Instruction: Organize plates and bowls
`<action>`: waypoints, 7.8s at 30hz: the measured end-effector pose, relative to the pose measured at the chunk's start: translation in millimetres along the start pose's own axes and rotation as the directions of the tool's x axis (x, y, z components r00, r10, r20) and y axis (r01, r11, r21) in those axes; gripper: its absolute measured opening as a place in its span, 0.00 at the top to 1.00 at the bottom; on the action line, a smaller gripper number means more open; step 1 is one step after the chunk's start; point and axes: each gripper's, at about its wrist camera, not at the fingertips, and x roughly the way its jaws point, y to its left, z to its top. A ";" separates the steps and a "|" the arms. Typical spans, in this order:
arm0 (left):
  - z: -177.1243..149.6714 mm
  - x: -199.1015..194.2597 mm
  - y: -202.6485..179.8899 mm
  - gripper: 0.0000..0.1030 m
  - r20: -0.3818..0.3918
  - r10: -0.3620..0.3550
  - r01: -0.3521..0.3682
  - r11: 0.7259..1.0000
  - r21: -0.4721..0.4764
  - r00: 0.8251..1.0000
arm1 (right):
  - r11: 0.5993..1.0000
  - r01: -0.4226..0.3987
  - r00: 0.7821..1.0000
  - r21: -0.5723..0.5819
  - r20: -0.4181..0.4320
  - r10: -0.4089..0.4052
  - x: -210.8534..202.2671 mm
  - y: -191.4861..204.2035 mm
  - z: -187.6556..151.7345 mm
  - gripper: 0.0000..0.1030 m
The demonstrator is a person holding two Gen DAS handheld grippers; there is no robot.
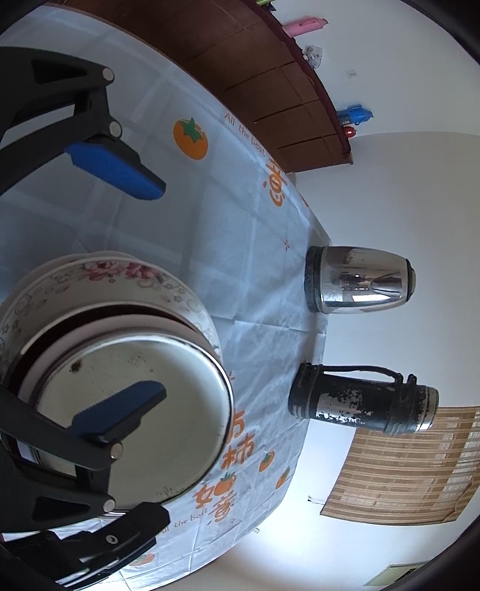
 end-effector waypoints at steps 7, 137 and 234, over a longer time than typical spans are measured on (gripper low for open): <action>-0.7 0.4 4.2 0.03 -0.005 -0.012 0.012 1.000 -0.014 1.000 | 1.000 0.008 1.000 -0.008 -0.013 -0.008 2.4 -0.8 -0.8 0.42; -130.4 -219.7 46.3 0.02 0.169 -0.053 0.043 0.997 0.062 0.984 | 0.999 -0.032 0.962 -0.043 0.271 0.042 -252.1 3.2 -93.2 0.32; -82.2 -255.6 34.8 0.00 0.228 -0.008 -0.011 0.997 0.080 0.974 | 1.000 0.027 0.938 -0.009 0.346 -0.022 -300.3 22.5 -54.3 0.15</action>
